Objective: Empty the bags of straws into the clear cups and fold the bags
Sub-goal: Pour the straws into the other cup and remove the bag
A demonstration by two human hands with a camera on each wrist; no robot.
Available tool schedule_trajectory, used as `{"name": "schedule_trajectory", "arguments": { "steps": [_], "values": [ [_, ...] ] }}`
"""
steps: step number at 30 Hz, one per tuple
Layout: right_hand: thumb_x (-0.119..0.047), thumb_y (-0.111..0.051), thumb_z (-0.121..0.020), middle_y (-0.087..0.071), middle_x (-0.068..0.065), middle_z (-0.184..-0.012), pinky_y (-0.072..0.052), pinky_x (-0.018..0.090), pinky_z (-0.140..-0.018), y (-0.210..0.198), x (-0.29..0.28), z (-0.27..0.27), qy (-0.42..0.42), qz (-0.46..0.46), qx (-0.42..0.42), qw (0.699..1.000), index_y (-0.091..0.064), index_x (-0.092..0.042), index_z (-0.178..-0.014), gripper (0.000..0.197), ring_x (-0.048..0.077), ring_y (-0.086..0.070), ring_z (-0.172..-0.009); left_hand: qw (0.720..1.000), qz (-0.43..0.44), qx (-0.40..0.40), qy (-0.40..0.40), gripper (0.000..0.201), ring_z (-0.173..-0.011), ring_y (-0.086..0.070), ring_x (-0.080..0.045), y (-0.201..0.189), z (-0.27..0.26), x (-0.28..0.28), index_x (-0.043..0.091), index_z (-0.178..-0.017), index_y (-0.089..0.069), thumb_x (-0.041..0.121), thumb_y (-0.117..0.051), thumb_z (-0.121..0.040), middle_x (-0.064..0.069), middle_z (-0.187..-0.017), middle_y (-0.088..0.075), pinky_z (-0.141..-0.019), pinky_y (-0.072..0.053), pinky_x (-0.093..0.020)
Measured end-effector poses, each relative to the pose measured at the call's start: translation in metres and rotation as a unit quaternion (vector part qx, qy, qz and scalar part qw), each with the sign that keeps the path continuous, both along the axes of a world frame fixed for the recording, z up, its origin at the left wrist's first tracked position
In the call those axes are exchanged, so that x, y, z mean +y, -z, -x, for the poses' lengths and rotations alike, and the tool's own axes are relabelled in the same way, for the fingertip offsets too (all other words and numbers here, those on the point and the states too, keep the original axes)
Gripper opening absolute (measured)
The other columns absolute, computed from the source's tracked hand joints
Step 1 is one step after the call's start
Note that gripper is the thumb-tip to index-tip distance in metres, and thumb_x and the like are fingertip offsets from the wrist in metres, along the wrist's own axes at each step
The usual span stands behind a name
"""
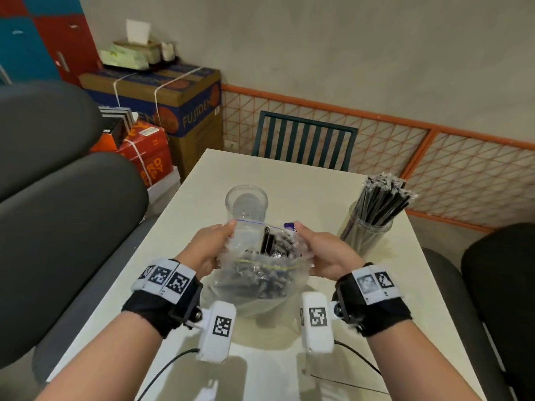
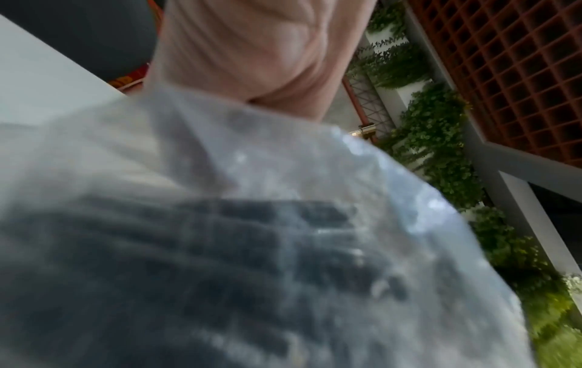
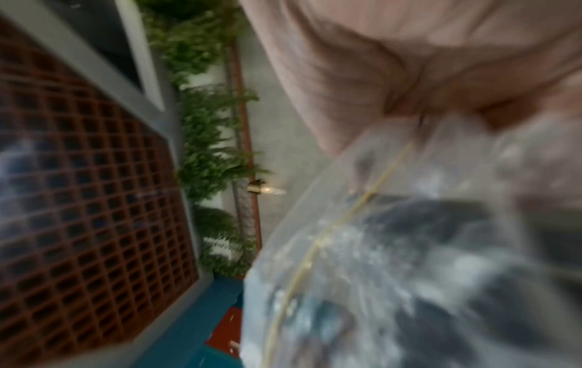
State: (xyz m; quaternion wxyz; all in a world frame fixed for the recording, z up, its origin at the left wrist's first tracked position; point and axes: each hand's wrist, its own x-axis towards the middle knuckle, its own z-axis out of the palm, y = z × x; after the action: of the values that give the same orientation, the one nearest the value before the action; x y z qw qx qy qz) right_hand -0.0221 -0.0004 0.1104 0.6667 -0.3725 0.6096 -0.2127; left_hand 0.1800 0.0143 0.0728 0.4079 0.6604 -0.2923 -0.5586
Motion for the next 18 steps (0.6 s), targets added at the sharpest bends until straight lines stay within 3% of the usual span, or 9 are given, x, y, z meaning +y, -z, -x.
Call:
{"name": "schedule_trajectory", "arguments": {
  "steps": [3,7,9,10,12,13,16,17,18],
  "values": [
    [-0.049,-0.058,-0.086,-0.053,-0.004,-0.094,-0.048,0.031,-0.07,-0.003,0.009,0.008,-0.069,0.079,0.131,0.986,-0.059,-0.01,-0.105,0.044,0.016,-0.051,-0.089,0.985,0.02,0.113,-0.129,0.03,-0.032,-0.041,-0.009,0.004,-0.002,0.004,0.014,-0.071,-0.048,0.029,-0.045,-0.097,0.004,-0.043,-0.046,-0.038,-0.034,-0.014],
    [-0.017,-0.049,-0.096,-0.052,0.007,-0.079,-0.057,0.034,-0.059,-0.001,0.021,0.008,-0.041,0.066,0.021,0.997,-0.047,-0.008,-0.088,0.012,0.018,-0.056,-0.058,0.954,0.05,0.218,-0.198,0.029,-0.025,-0.043,-0.004,-0.005,0.004,0.017,0.01,-0.069,-0.045,0.013,-0.042,-0.098,0.003,-0.037,-0.046,-0.034,-0.041,-0.016],
    [-0.007,-0.042,-0.098,-0.056,0.011,-0.076,-0.059,0.044,-0.066,0.005,0.022,0.001,0.04,0.089,-0.058,0.994,-0.045,-0.007,-0.082,0.017,0.022,-0.061,-0.057,0.978,0.036,0.155,-0.132,0.02,-0.041,-0.059,-0.006,-0.007,0.007,0.028,0.009,-0.077,-0.051,0.019,-0.051,-0.094,0.004,-0.047,-0.059,-0.049,-0.047,-0.023],
    [-0.002,-0.04,-0.098,-0.056,0.011,-0.076,-0.059,0.046,-0.067,0.008,0.022,-0.003,0.083,0.097,-0.104,0.986,-0.046,-0.007,-0.081,0.018,0.022,-0.064,-0.059,0.994,0.015,0.066,-0.083,0.021,-0.062,-0.065,-0.007,-0.004,0.005,0.034,0.009,-0.089,-0.054,0.029,-0.058,-0.09,0.002,-0.07,-0.066,-0.057,-0.047,-0.024],
    [0.006,-0.037,-0.096,-0.055,0.013,-0.079,-0.06,0.044,-0.061,0.017,0.021,-0.009,0.15,0.082,-0.214,0.962,-0.047,-0.006,-0.083,0.021,0.022,-0.069,-0.062,0.996,-0.047,-0.079,-0.012,0.054,-0.095,-0.058,-0.018,-0.001,-0.003,0.044,0.014,-0.119,-0.043,0.047,-0.064,-0.082,-0.002,-0.111,-0.052,-0.065,-0.046,-0.027],
    [0.009,-0.036,-0.095,-0.053,0.013,-0.081,-0.061,0.042,-0.058,0.022,0.021,-0.013,0.172,0.067,-0.266,0.946,-0.047,-0.006,-0.083,0.023,0.022,-0.07,-0.064,0.994,-0.074,-0.077,0.009,0.058,-0.089,-0.055,-0.021,-0.001,-0.006,0.048,0.017,-0.123,-0.038,0.049,-0.063,-0.081,-0.005,-0.109,-0.047,-0.061,-0.045,-0.026],
    [0.009,-0.036,-0.095,-0.054,0.013,-0.086,-0.057,0.039,-0.081,0.037,0.023,-0.025,0.204,0.027,-0.345,0.916,-0.051,-0.009,-0.085,0.025,0.02,-0.061,-0.077,0.986,-0.111,0.124,0.018,0.022,-0.05,-0.056,-0.019,-0.006,-0.008,0.056,0.011,-0.104,-0.044,0.025,-0.056,-0.092,-0.011,-0.08,-0.048,-0.042,-0.048,-0.024],
    [0.007,-0.037,-0.095,-0.056,0.013,-0.088,-0.049,0.042,-0.095,0.039,0.025,-0.028,0.201,0.023,-0.345,0.917,-0.052,-0.011,-0.089,0.025,0.02,-0.058,-0.081,0.971,-0.103,0.215,-0.01,0.003,-0.05,-0.064,-0.024,-0.01,-0.009,0.058,0.009,-0.097,-0.046,0.009,-0.048,-0.094,-0.014,-0.078,-0.052,-0.043,-0.054,-0.028],
    [0.007,-0.036,-0.096,-0.058,0.013,-0.09,-0.042,0.045,-0.103,0.041,0.026,-0.03,0.198,0.019,-0.348,0.916,-0.054,-0.013,-0.093,0.027,0.021,-0.058,-0.085,0.948,-0.084,0.304,-0.046,0.016,-0.065,-0.071,-0.032,-0.008,-0.01,0.059,0.008,-0.095,-0.047,-0.005,-0.038,-0.094,-0.021,-0.08,-0.057,-0.05,-0.058,-0.037]
  ]
}}
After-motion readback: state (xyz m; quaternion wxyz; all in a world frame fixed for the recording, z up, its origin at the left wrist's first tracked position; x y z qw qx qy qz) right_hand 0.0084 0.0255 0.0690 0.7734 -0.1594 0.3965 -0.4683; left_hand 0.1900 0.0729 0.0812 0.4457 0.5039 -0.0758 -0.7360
